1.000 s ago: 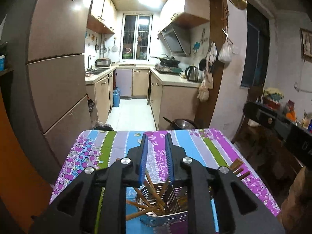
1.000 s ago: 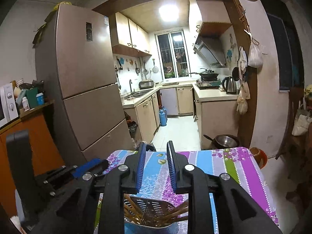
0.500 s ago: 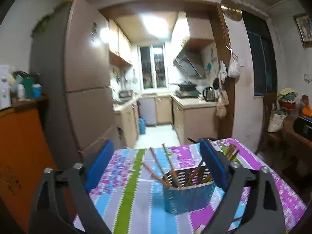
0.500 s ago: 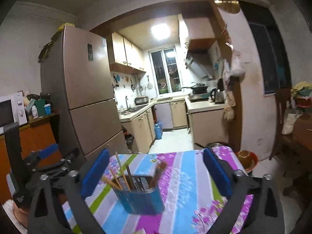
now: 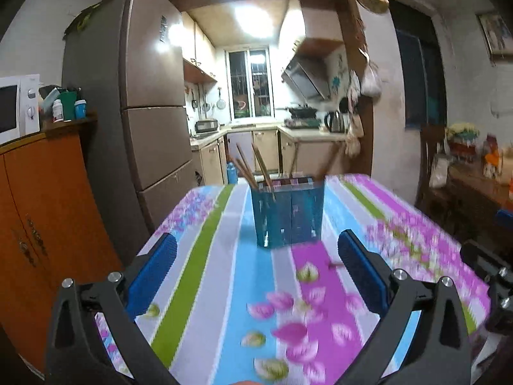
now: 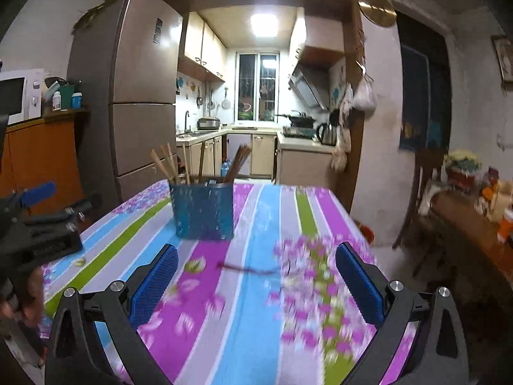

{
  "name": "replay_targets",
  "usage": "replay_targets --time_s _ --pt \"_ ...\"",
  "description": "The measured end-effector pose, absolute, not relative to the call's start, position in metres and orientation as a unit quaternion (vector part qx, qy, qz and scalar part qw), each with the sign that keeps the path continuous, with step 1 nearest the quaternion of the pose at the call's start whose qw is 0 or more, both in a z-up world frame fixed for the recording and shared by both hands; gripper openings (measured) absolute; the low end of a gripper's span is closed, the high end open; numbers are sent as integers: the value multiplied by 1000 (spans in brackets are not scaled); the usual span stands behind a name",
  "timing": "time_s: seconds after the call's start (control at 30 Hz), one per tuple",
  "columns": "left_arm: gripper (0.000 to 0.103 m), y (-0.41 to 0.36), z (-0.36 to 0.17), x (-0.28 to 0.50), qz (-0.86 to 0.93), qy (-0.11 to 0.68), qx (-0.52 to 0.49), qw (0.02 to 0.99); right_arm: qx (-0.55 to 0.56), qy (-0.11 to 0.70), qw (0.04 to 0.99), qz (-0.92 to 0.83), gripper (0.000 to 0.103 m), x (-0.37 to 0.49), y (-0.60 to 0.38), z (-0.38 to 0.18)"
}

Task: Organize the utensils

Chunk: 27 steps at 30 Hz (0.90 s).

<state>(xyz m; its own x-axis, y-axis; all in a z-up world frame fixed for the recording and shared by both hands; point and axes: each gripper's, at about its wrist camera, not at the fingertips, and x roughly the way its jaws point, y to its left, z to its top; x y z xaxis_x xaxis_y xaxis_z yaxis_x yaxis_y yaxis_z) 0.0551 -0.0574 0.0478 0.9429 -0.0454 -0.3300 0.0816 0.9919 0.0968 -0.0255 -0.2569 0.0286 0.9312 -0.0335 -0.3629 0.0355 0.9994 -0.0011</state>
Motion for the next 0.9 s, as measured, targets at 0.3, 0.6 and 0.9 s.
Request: replay_targets --time_s 0.3,0.6,0.9 --pt "97 -69 -4 27 -58 223 65 971 31 197 975 -93 98 -61 -253 -4" --pt "97 -77 -9 16 -65 210 74 973 30 202 973 -103 98 -58 -252 -9" --pt "97 -76 -11 15 -50 206 63 975 28 209 972 -102 98 -57 -249 -12"
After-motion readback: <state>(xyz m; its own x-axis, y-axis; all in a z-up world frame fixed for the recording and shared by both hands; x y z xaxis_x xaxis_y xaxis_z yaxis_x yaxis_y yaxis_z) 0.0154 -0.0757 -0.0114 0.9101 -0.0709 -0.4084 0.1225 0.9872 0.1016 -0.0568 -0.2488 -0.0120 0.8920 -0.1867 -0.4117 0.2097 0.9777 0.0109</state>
